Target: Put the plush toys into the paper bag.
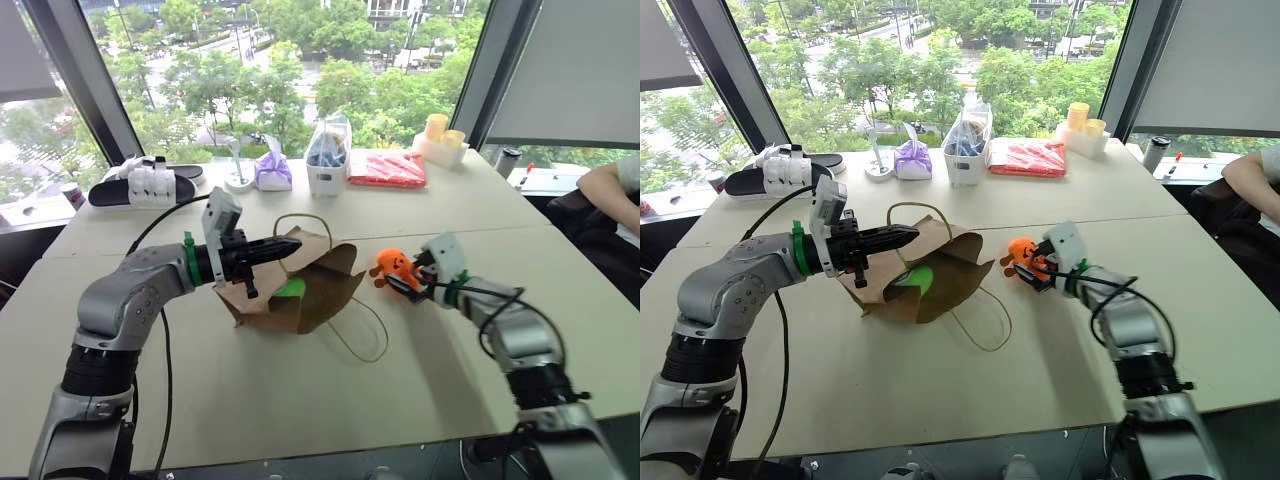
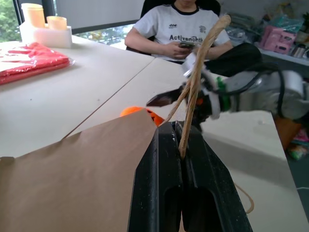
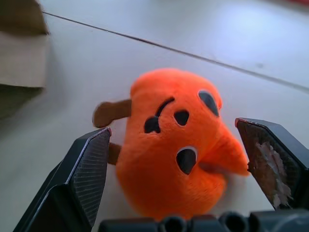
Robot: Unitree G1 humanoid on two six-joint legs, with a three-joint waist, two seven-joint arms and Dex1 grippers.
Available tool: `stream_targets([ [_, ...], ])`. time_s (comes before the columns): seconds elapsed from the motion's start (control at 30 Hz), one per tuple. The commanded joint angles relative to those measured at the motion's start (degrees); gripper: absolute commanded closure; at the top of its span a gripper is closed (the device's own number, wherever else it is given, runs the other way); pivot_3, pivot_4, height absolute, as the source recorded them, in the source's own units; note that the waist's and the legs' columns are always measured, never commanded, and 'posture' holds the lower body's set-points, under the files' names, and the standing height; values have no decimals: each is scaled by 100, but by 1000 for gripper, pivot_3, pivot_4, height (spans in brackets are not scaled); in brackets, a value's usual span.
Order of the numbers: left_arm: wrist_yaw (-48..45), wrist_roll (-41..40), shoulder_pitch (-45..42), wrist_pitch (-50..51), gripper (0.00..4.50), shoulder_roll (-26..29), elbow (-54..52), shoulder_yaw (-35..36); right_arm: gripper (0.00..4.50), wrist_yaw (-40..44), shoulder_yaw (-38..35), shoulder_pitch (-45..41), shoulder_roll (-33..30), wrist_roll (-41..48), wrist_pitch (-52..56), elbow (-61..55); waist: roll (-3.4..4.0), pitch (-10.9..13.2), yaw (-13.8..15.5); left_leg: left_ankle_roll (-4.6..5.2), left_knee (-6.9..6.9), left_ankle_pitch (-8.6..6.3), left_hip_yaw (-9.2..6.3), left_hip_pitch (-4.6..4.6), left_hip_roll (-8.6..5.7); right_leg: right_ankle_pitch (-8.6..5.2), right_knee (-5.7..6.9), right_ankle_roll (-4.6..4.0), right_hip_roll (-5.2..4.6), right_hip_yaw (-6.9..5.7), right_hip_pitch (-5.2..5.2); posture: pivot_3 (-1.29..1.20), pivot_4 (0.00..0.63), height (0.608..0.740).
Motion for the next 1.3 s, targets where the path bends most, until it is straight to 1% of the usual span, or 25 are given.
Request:
stream_targets([
  [0.03,54,-41,-25,-70,4500,46,-195,186,46,-252,-61,-397,156,-146,-354,421,0,0,5,-1,-1,1,-1,-1,0,0,0,0,0,-1,0,0,150,740],
  [0.07,64,-33,-26,-77,4500,44,-195,178,46,-288,7,-445,164,-235,-437,555,0,0,11,-2,-1,1,-1,-2,0,0,-1,0,0,0,-1,0,150,740],
  [0.13,88,-34,-36,-79,4500,34,-192,170,551,-388,90,-522,177,-390,-580,753,0,0,26,-2,0,1,-2,-4,-2,0,-3,0,0,-1,-1,0,150,740],
  [0.17,98,-36,-43,-77,4500,27,-191,167,888,-403,81,-545,191,-402,-623,805,0,0,26,-2,0,1,-2,-4,-2,0,-4,0,-1,-1,0,0,150,740],
  [0.2,108,-38,-50,-79,4500,16,-187,164,1311,-409,59,-560,200,-395,-647,780,0,0,22,-2,0,1,-3,-4,-2,0,-5,0,-1,-1,0,0,150,740],
  [0.33,109,-31,-60,-98,4500,-24,-158,136,3342,-377,-64,-500,138,-301,-485,370,0,0,6,-1,0,1,-3,-3,-2,0,-5,0,0,-1,0,0,150,740],
  [0.4,99,-19,-86,-118,4500,-64,-109,119,4156,-285,-85,-353,40,-264,-276,-85,0,0,7,-1,0,1,-3,-3,-2,0,-4,0,1,-1,0,0,150,740],
  [0.5,85,-5,-176,-141,4500,-134,13,106,4156,86,-92,91,-213,-39,227,-1486,0,0,28,-1,-1,0,-5,-5,-2,0,-4,0,0,-2,-1,0,150,740],
  [0.63,55,0,-344,-153,4500,-244,228,92,4156,655,-416,886,-738,824,1408,-3977,1,0,47,6,1,-4,-10,-8,-2,0,-6,1,0,-5,-1,0,150,740],
  [0.73,-11,25,-420,-158,4500,-295,318,58,4156,865,-622,1271,-1048,1374,2119,-5142,-1,0,52,26,4,-15,-11,-7,-2,0,-7,1,0,-7,4,0,150,740],
  [0.77,-25,31,-432,-158,4500,-305,333,51,4156,872,-665,1329,-1092,1505,2279,-5352,-1,-1,47,28,5,-16,-11,-7,-2,0,-6,1,0,-7,4,0,150,740],
  [0.83,-76,29,-472,-146,4500,-324,373,19,4156,708,-633,1336,-879,1894,2722,-5824,-1,-1,27,34,5,-19,-10,-1,-1,0,-6,1,1,-7,8,0,150,740],
  [0.9,-109,18,-482,-126,4500,-332,375,9,4156,419,-210,1257,-462,1923,2831,-5865,-2,-1,14,34,4,-19,-11,2,3,0,-2,0,3,-7,8,0,150,740],
  [0.97,-123,-31,-470,-57,4500,-320,331,29,4156,175,264,1135,-95,1658,2620,-5481,-2,-1,8,33,4,-19,-11,5,5,0,3,0,4,-7,8,0,150,740],
  [1.03,-120,-54,-457,-10,4500,-311,281,46,4156,14,613,992,133,1336,2270,-4981,-1,-1,24,31,5,-18,-10,4,3,0,4,0,3,-6,7,0,150,740],
  [1.2,-23,-143,-409,118,4500,-310,94,123,4156,-145,1164,643,641,777,1302,-3545,-3,-2,53,11,8,-6,-11,0,-3,0,1,0,-1,-7,7,0,150,740],
  [1.3,88,-190,-329,188,4500,-308,-56,179,4156,-257,1210,292,963,528,717,-2622,-3,-1,23,6,4,-3,-11,0,-2,0,2,0,0,-6,3,0,150,740],
])
